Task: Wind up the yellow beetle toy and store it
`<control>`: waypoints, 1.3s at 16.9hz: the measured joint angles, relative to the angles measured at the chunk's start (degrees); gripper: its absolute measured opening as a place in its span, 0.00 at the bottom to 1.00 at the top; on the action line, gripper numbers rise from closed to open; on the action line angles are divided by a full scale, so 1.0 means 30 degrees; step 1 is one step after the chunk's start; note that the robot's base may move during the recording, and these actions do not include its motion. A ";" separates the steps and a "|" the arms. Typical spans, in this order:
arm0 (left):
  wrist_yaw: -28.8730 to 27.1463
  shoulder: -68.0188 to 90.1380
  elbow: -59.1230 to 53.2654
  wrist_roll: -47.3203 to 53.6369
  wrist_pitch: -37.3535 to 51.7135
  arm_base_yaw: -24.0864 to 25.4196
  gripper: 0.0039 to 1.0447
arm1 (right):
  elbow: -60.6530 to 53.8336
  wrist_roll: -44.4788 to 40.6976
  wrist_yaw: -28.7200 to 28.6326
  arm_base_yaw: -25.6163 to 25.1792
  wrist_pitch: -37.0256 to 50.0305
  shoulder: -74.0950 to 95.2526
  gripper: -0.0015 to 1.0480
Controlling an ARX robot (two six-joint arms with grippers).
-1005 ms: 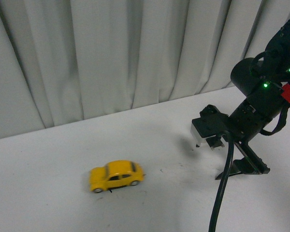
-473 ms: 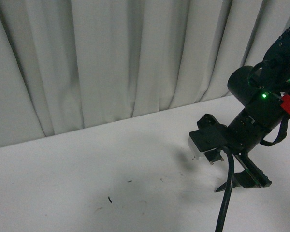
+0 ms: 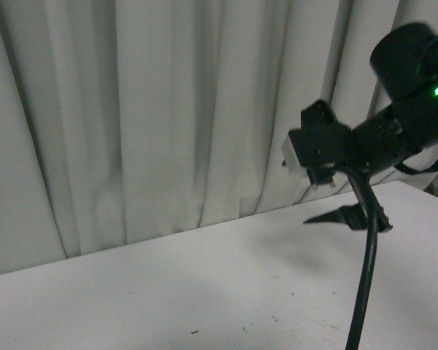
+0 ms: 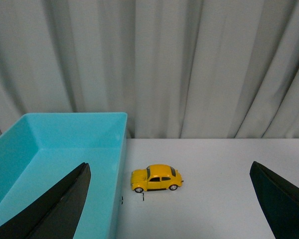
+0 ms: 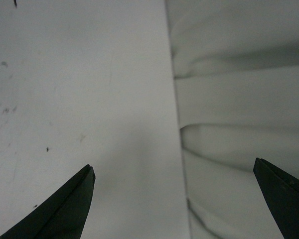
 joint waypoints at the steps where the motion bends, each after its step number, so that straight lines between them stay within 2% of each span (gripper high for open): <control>1: 0.0000 0.0000 0.0000 0.0000 0.0000 0.0000 0.94 | -0.0641 0.0095 -0.0641 0.0277 0.0124 -0.1843 0.94; 5: 0.0000 0.0000 0.0000 0.0000 0.0000 0.0000 0.94 | -0.3016 -0.1042 -0.1428 0.1282 -0.0750 -0.8204 0.94; 6: 0.0000 0.0000 0.0000 0.0000 0.0000 0.0000 0.94 | -0.4342 0.0117 -0.0328 0.1610 0.2047 -0.9617 0.90; 7: 0.0015 0.0000 0.0000 0.0000 0.0007 0.0000 0.94 | -0.6958 0.4626 0.3373 0.2222 0.7213 -1.1468 0.80; 8: 0.0000 0.0000 0.0000 0.0000 -0.0007 0.0000 0.94 | -0.9544 0.9486 0.5654 0.2601 1.0958 -1.3041 0.70; 9: -0.0007 0.0000 0.0000 0.0000 0.0000 0.0000 0.94 | -1.1438 1.4906 0.7111 0.2594 1.3639 -1.3996 0.59; 10: 0.0000 0.0000 0.0000 0.0000 0.0000 0.0000 0.94 | -1.2772 2.0633 0.7628 0.2404 1.5424 -1.4644 0.47; 11: 0.0007 0.0000 0.0000 0.0000 0.0000 0.0000 0.94 | -1.3733 2.5449 0.7825 0.2550 1.5919 -1.5336 0.35; 13: -0.0007 0.0000 0.0000 0.0000 0.0000 0.0000 0.94 | -1.5657 2.9959 0.8160 0.3053 1.6327 -1.6684 0.11; 14: 0.0029 0.0000 0.0000 0.0000 0.0007 0.0000 0.94 | -1.6269 3.0600 0.8306 0.3206 1.6378 -1.7209 0.02; 16: 0.0015 0.0000 0.0000 0.0000 0.0000 0.0000 0.94 | -1.7522 3.1292 0.9690 0.4575 1.6342 -1.8418 0.02; 22: 0.0000 0.0000 0.0000 0.0000 0.0000 0.0000 0.94 | -1.9759 3.1583 0.9806 0.4743 1.5052 -2.2039 0.02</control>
